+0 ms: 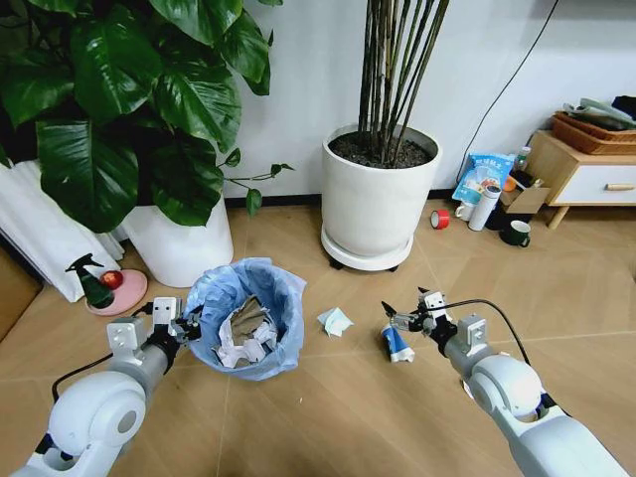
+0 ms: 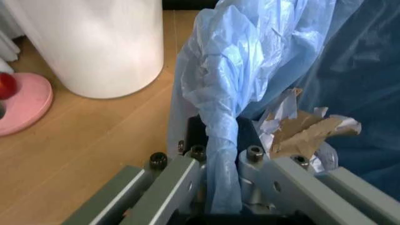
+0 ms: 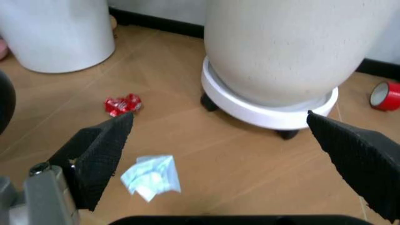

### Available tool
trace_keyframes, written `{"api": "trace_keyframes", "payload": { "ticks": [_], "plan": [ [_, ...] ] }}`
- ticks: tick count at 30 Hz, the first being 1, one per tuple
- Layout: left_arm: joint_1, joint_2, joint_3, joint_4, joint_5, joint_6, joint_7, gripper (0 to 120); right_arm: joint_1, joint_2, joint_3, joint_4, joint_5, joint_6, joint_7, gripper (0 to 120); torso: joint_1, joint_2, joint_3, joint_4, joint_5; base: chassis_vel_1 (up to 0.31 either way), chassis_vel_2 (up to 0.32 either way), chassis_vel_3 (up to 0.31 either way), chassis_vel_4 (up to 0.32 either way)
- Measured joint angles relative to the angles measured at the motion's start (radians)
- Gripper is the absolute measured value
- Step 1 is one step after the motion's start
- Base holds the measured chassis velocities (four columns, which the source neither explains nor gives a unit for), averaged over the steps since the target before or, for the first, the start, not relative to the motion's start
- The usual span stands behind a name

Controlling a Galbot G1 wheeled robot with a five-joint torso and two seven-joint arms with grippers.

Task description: Pick up the trash bin and place the garbage on the floor into it.

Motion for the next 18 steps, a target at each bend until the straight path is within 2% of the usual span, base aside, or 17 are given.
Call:
{"api": "trace_keyframes", "payload": {
  "ticks": [18],
  "plan": [
    [0.001,-0.002,-0.002,0.002,0.002,-0.001,0.001,0,-0.034,0.003,0.01,0.011,-0.025,0.006,-0.05,100,0.0,0.0,0.0,0.0001,0.0005,-0.13,0.129,0.125,-0.129]
  ]
}}
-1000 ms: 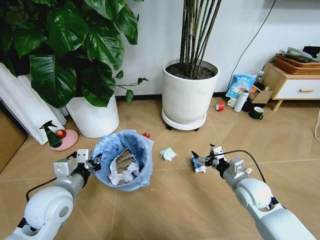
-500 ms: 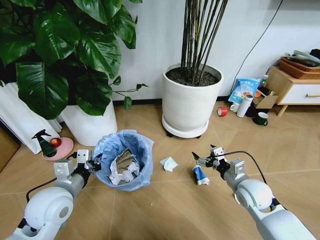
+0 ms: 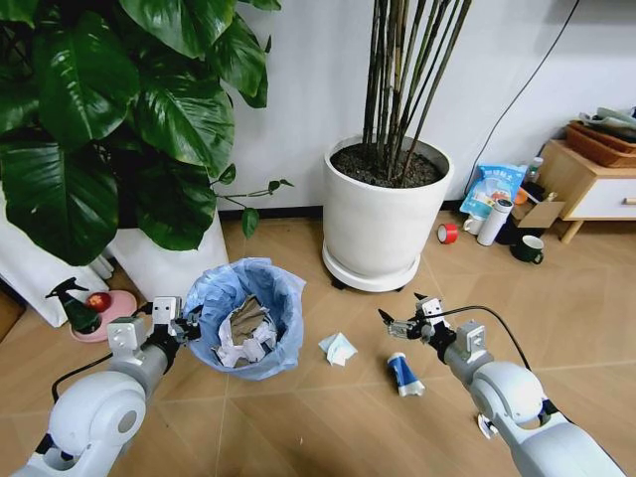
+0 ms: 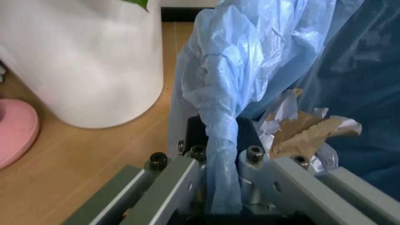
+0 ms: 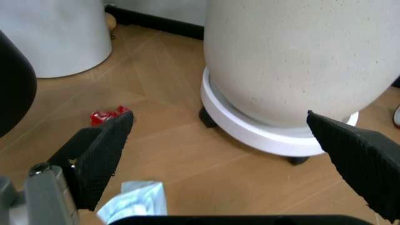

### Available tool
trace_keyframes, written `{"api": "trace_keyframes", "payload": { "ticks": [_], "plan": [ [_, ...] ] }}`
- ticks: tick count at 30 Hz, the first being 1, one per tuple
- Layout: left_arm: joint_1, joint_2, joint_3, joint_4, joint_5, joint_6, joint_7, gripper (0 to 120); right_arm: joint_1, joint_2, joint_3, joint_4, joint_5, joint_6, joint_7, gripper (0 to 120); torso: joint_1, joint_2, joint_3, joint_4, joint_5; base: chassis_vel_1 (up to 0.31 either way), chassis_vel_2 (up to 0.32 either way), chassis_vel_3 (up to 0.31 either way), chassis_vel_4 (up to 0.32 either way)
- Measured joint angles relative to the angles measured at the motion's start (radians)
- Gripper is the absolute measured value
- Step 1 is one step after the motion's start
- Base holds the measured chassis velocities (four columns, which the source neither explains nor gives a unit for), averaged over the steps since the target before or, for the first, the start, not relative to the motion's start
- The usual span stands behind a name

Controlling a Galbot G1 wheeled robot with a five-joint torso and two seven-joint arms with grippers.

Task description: Pick up the trash bin and place the garbage on the floor into it.

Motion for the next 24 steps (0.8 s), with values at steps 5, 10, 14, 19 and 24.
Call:
{"api": "trace_keyframes", "payload": {
  "ticks": [5,10,14,19,24],
  "plan": [
    [0.001,-0.003,0.001,0.0,0.001,0.0,0.0,0,-0.012,-0.002,0.003,0.005,-0.007,0.002,-0.009,100,0.0,0.0,0.0,0.0,0.0001,-0.123,0.138,0.124,-0.142],
    [0.014,-0.012,-0.006,-0.005,0.013,0.001,-0.005,0,-0.03,-0.014,0.001,0.007,-0.016,0.019,-0.035,100,0.0,0.0,0.0,-0.0004,0.0,-0.146,0.128,0.123,-0.139],
    [0.043,-0.03,-0.03,-0.014,0.024,0.004,-0.003,0,-0.04,-0.029,-0.031,-0.008,-0.021,0.047,-0.068,100,0.0,0.0,0.0,-0.0001,-0.0001,-0.037,0.058,0.062,-0.057],
    [0.069,-0.047,-0.06,-0.017,0.042,0.004,0.002,0,-0.002,-0.037,-0.088,-0.08,-0.024,0.088,-0.106,100,0.0,0.0,0.0,-0.0001,0.0,0.03,-0.02,-0.014,0.008],
    [0.087,-0.059,-0.088,-0.02,0.047,0.004,0.002,0,0.08,-0.038,-0.16,-0.169,-0.023,0.101,-0.136,100,0.0,0.0,0.0,0.0,0.0001,0.0,0.0,0.0,0.0]
  ]
}}
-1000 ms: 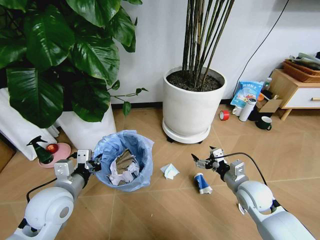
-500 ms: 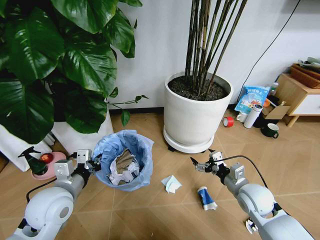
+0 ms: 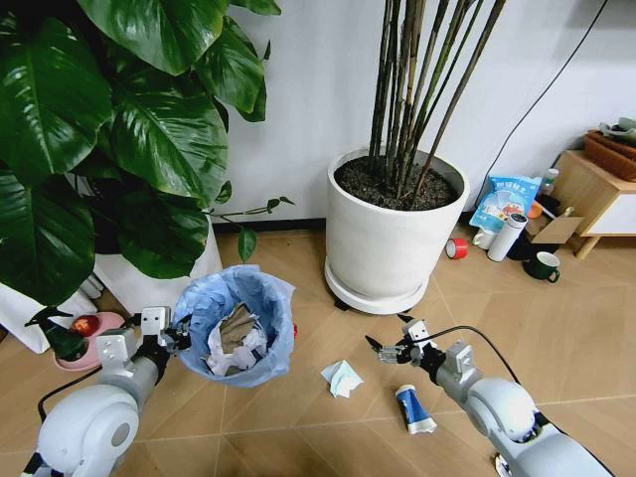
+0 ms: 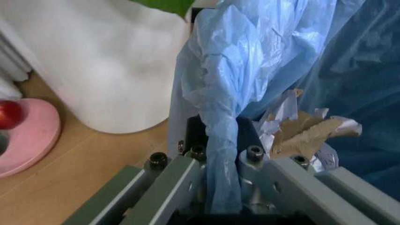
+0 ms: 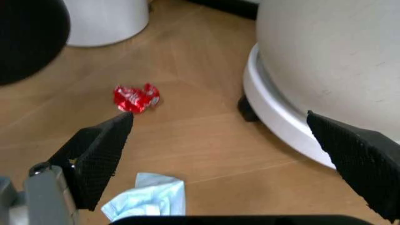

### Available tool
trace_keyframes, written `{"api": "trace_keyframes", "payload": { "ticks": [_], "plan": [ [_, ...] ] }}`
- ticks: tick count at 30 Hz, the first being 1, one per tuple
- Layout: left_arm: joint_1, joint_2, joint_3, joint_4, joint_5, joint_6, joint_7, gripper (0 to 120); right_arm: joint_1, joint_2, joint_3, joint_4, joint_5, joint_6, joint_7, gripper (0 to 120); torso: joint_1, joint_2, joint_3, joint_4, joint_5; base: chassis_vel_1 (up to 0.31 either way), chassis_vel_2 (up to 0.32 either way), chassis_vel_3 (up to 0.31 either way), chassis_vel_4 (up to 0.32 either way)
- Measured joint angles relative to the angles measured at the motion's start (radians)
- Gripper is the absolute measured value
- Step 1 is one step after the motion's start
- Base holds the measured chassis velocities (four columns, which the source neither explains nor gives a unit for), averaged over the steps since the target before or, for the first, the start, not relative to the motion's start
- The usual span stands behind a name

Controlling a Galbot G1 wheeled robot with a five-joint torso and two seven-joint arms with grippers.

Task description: Pick up the trash bin and place the garbage on the floor into it.

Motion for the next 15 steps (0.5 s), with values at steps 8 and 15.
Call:
{"api": "trace_keyframes", "payload": {
  "ticks": [8,15],
  "plan": [
    [-0.001,-0.007,-0.008,-0.001,0.008,0.0,0.0,0,0.126,-0.013,-0.159,-0.161,-0.005,-0.055,-0.035,100,0.0,0.0,0.0,0.0001,-0.0001,0.0,0.0,0.0,0.0],
    [-0.014,-0.006,0.005,-0.002,0.009,-0.001,-0.001,0,0.174,-0.024,-0.265,-0.252,-0.002,-0.086,-0.128,100,0.0,0.0,0.0,-0.0002,-0.0003,0.0,0.0,0.0,0.0]
  ]
}}
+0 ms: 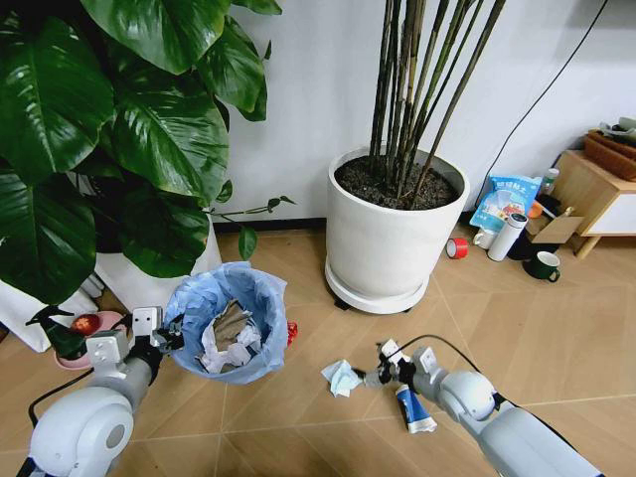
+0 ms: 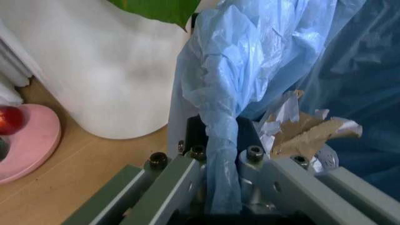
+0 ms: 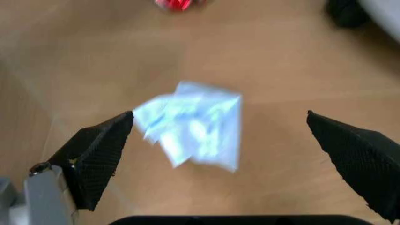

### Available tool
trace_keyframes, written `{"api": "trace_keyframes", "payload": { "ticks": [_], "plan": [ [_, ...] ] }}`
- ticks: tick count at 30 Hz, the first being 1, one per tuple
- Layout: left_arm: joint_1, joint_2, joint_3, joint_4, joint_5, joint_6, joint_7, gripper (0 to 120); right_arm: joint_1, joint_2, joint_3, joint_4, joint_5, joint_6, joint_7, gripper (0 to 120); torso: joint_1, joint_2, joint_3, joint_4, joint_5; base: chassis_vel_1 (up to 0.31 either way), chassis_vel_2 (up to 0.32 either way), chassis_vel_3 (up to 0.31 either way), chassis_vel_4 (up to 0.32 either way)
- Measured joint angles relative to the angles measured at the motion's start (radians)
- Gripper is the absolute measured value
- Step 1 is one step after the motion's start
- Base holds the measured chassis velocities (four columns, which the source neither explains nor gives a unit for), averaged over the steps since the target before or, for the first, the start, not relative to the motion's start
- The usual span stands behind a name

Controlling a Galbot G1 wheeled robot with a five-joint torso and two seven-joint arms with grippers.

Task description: Pick up the trash bin and place the garbage on the floor into it.

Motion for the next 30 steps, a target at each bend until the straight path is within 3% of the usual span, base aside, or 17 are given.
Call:
{"api": "trace_keyframes", "payload": {
  "ticks": [13,30],
  "plan": [
    [0.001,-0.013,0.0,-0.003,0.008,-0.002,-0.001,0,0.116,0.076,-0.14,-0.193,-0.013,0.034,-0.033,100,0.0,0.0,0.0,0.0002,0.0002,0.0,0.0,0.0,0.0],
    [-0.002,-0.006,0.004,-0.006,0.008,-0.012,0.001,0,0.155,0.174,-0.135,-0.344,-0.025,0.069,-0.021,100,0.0,0.0,0.0,0.0001,0.0004,0.0,0.0,0.0,0.0]
  ]
}}
